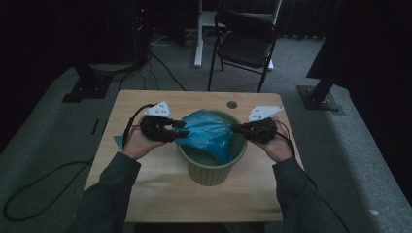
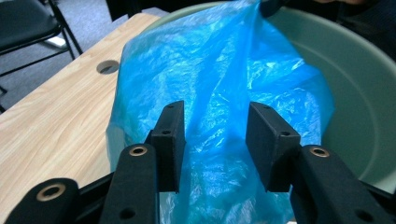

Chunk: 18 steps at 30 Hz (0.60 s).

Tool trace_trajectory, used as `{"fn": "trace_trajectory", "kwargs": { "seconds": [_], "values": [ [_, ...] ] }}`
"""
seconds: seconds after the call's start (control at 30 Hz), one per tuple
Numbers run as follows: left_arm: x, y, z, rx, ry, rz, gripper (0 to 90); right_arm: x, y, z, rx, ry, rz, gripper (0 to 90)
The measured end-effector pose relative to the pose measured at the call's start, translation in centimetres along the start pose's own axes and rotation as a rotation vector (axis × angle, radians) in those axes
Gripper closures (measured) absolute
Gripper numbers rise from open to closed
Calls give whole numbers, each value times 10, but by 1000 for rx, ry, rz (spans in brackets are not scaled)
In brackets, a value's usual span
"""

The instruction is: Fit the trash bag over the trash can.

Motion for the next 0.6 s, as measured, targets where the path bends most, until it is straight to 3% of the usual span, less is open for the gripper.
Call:
{"fn": "trace_trajectory", "kwargs": {
  "seconds": [0.17, 0.3, 0.4, 0.6],
  "values": [
    [1, 0, -5, -10, 13, -10, 765, -2, 0, 0, 4, 13, 3, 891],
    [3, 2, -8, -14, 16, -29, 839, -4, 3, 0, 16, 35, -7, 794],
    [5, 5, -10, -15, 27, -47, 846, -6, 10, 1, 41, 59, -20, 659],
    [10, 9, -13, -10, 32, -71, 846, -9, 21, -3, 48, 94, -30, 587]
  ]
}}
Point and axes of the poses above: each handheld gripper's, and its own axes: z roughly backward along the jaws, y roughly out of its top, x roughly to its right, the point moved 10 cm from there along -z, roughly forward along the jaws, and after that the axes turned 11 degrees about -z, right-handed, at the moved point
